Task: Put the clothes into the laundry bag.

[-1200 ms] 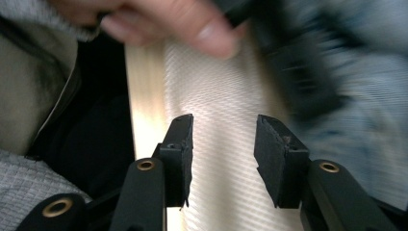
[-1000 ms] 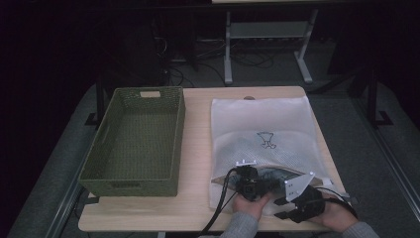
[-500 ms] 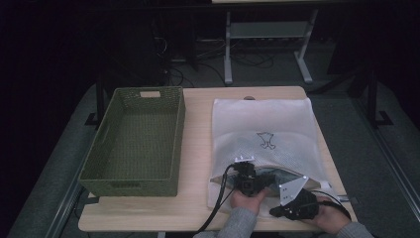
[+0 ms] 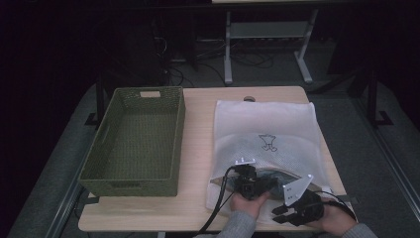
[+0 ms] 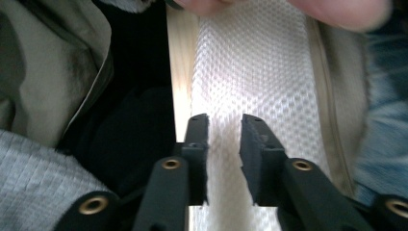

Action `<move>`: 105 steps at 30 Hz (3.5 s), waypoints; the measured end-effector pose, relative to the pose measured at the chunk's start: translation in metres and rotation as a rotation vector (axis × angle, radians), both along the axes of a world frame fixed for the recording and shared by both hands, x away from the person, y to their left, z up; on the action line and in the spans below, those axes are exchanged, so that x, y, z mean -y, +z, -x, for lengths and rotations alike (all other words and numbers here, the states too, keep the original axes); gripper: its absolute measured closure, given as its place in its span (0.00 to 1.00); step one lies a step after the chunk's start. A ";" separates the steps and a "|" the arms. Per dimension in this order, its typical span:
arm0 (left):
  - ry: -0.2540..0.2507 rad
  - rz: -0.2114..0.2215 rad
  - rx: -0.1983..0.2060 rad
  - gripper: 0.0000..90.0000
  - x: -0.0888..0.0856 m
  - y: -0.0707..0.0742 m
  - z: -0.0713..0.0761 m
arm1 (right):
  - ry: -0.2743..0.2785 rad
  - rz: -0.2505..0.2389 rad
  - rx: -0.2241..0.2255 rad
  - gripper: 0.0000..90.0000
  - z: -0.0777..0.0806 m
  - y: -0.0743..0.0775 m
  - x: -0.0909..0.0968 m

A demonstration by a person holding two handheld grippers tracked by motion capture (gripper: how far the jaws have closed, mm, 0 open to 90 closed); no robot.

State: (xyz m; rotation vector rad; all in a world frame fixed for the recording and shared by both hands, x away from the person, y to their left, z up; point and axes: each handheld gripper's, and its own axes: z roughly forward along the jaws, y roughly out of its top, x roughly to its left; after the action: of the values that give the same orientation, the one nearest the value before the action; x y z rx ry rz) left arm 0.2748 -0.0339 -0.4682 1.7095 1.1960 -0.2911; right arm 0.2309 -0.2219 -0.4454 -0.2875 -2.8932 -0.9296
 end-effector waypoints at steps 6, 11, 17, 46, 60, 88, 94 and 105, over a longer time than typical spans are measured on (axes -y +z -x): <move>-0.026 0.017 0.009 0.69 -0.001 0.005 0.011 | -0.054 -0.020 0.018 0.74 0.005 0.012 0.023; -0.055 0.014 0.010 0.66 0.003 0.006 0.018 | -0.045 0.025 0.030 0.69 0.014 0.001 0.027; -0.036 -0.011 -0.013 0.63 0.015 -0.002 0.011 | -0.035 0.045 0.121 0.74 0.022 -0.010 0.016; -0.022 -0.029 0.040 0.65 -0.030 0.015 0.024 | -0.214 -0.035 0.346 0.64 -0.026 0.095 0.022; 0.010 -0.020 0.017 0.65 -0.059 0.009 0.029 | -0.122 0.131 0.203 0.92 -0.050 0.053 -0.019; 0.012 -0.066 0.027 0.62 -0.061 0.005 0.006 | -0.298 0.134 0.160 0.95 -0.090 0.017 0.020; 0.006 -0.079 0.042 0.63 -0.069 0.011 0.010 | -0.296 0.105 0.144 0.94 -0.085 0.022 0.024; 0.020 -0.110 0.050 0.64 -0.086 0.009 0.010 | -0.284 0.074 0.126 0.94 -0.075 0.029 0.033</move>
State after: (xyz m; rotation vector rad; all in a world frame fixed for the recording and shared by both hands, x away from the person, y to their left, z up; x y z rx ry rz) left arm 0.2653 0.0516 -0.4595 1.7876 1.2105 -0.1720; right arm 0.3063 -0.2552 -0.4168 -0.6847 -3.0611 -0.9090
